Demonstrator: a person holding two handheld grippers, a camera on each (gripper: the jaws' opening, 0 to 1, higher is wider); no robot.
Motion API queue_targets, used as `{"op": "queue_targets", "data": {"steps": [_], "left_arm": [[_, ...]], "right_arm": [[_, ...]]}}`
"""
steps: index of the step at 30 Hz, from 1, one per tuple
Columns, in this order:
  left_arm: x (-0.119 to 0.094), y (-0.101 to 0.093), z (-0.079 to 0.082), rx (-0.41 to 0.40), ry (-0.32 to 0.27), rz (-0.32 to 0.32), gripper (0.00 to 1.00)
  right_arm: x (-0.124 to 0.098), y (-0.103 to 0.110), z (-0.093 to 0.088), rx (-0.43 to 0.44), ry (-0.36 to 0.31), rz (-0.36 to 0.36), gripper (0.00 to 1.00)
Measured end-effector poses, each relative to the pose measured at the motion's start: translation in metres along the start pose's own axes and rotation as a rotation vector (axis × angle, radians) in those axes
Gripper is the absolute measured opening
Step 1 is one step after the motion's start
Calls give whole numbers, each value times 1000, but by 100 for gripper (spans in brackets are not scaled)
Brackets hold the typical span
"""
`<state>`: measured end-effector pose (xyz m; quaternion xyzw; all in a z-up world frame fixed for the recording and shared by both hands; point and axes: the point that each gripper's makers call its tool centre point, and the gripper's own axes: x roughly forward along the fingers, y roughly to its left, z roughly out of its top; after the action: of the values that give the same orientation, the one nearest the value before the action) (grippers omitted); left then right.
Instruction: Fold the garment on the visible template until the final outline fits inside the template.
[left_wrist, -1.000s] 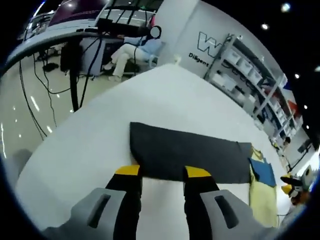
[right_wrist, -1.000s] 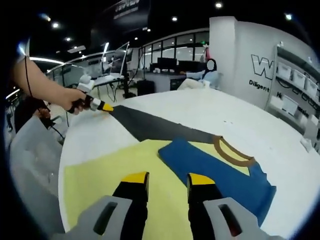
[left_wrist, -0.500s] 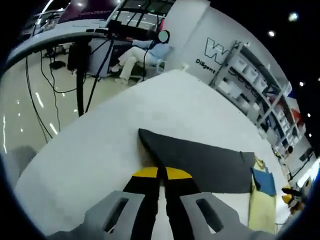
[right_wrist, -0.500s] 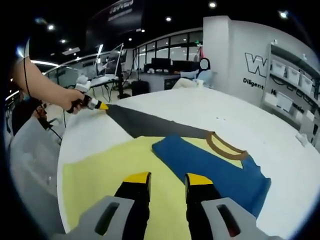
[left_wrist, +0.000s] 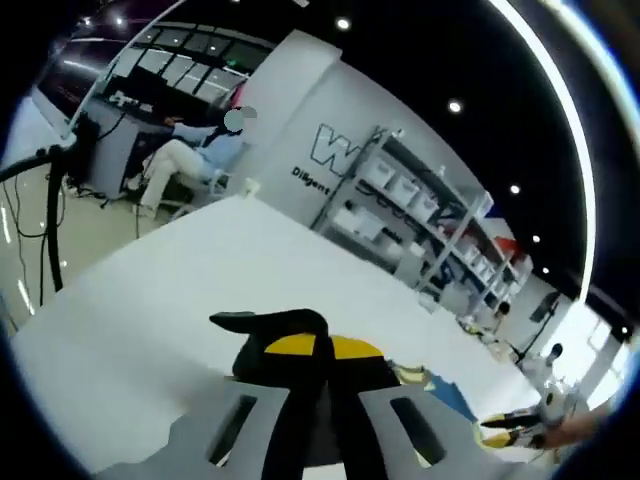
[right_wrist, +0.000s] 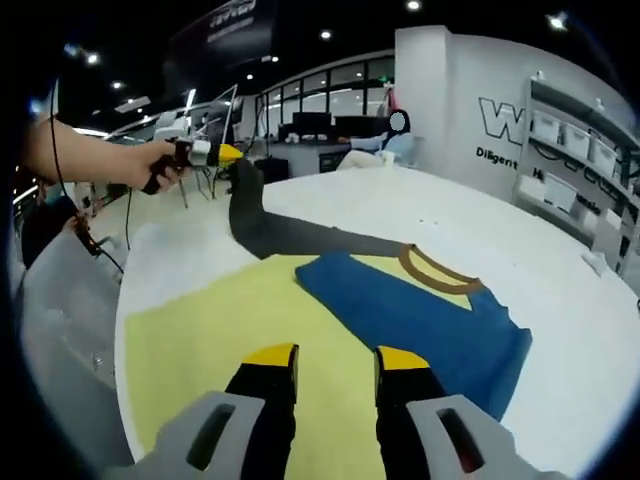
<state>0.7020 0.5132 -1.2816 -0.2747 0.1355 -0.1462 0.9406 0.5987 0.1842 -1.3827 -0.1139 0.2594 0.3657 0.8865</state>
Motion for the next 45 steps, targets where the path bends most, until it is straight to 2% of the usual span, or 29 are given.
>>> {"op": "queue_targets", "data": {"steps": [7,12,19,24,27,36,39,45], "left_arm": [[34,-52,-10,28,34,-126,2],[60,-98,-23,54,68,-242,2],[91,-161,-53,76,124,-367,2],[109,-190,-78,118,168,-423,2],[117,-202,-92,123,188,-437,2],[135,-233,-148,222,272,-451,2],[141,-235,-164,249,297,-439,2],[149,-237,-183,283,335,-427,2]], "right_arm": [[-9,-6,-9,18,5,-17,25],[-15,-10,-14,26,8,-27,26],[-22,-19,-20,41,11,-45,26],[-25,-23,-21,46,12,-52,26],[-26,-25,-21,47,11,-54,26],[-29,-29,-24,52,14,-60,27],[-31,-31,-26,57,16,-64,27],[-33,-34,-29,65,17,-72,27]]}}
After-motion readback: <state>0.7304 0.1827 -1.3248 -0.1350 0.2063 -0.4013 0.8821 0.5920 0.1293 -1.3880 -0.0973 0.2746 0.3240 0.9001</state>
